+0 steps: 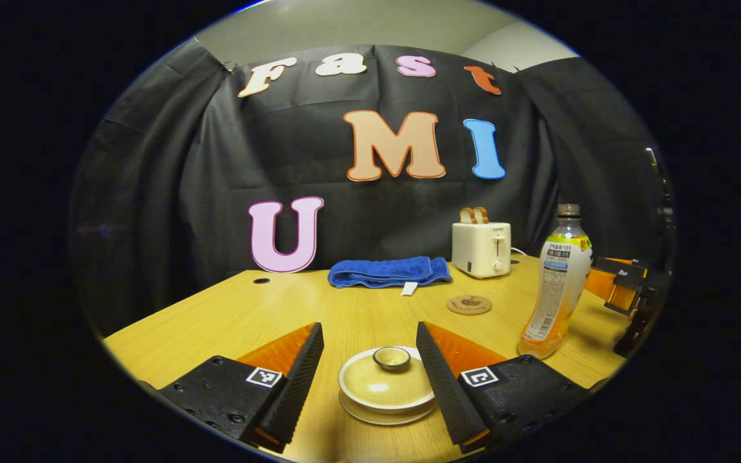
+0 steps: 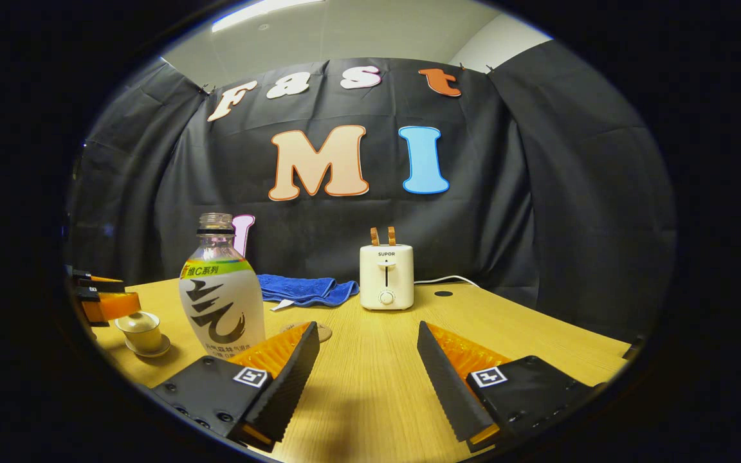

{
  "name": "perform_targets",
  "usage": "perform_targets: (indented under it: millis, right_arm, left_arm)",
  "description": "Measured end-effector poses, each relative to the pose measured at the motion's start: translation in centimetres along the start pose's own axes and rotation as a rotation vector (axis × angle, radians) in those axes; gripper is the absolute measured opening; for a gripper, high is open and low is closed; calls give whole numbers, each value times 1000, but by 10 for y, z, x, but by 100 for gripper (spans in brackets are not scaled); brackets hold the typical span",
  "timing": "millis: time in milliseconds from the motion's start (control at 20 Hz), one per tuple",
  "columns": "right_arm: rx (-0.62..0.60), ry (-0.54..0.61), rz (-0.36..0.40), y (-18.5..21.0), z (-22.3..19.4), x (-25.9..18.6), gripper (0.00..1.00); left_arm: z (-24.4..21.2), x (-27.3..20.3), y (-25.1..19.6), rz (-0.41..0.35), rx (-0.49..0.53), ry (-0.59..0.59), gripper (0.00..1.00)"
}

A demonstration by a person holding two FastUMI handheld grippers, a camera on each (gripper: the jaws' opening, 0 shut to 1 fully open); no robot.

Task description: Open the teacup lid with one hand, grasp the water bottle and pour water into the teacup with the other hand; after pouring, place the water bottle on the coaster and then close the teacup lid.

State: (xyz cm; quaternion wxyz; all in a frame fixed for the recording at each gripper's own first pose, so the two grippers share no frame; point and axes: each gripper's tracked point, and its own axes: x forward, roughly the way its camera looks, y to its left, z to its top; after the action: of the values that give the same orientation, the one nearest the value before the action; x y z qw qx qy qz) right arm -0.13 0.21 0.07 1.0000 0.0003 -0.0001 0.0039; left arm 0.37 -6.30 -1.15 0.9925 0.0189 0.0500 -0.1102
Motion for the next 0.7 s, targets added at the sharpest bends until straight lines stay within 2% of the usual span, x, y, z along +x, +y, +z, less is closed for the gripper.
perform_targets:
  millis: [50,250,400,500,600,650,700]
  right_arm:
    - [0,0,0,0,0,0,98]
    - [0,1,3,1,-1,0,97]
    - [0,1,10,4,0,0,98]
    - [0,2,13,3,0,0,97]
    - [0,2,13,3,0,0,97]
    - [0,1,13,4,0,1,97]
    - [0,1,14,4,0,0,97]
  left_arm:
    - [-2,0,-3,-14,7,10,79]
    - [-5,1,-9,-35,26,35,71]
    - [-14,2,-9,-40,32,66,50]
    - [-18,2,-11,-48,47,85,46]
    - [-14,2,-9,-43,58,69,39]
    - [-16,2,-9,-43,57,75,30]
    - [-14,3,-10,-45,62,69,28]
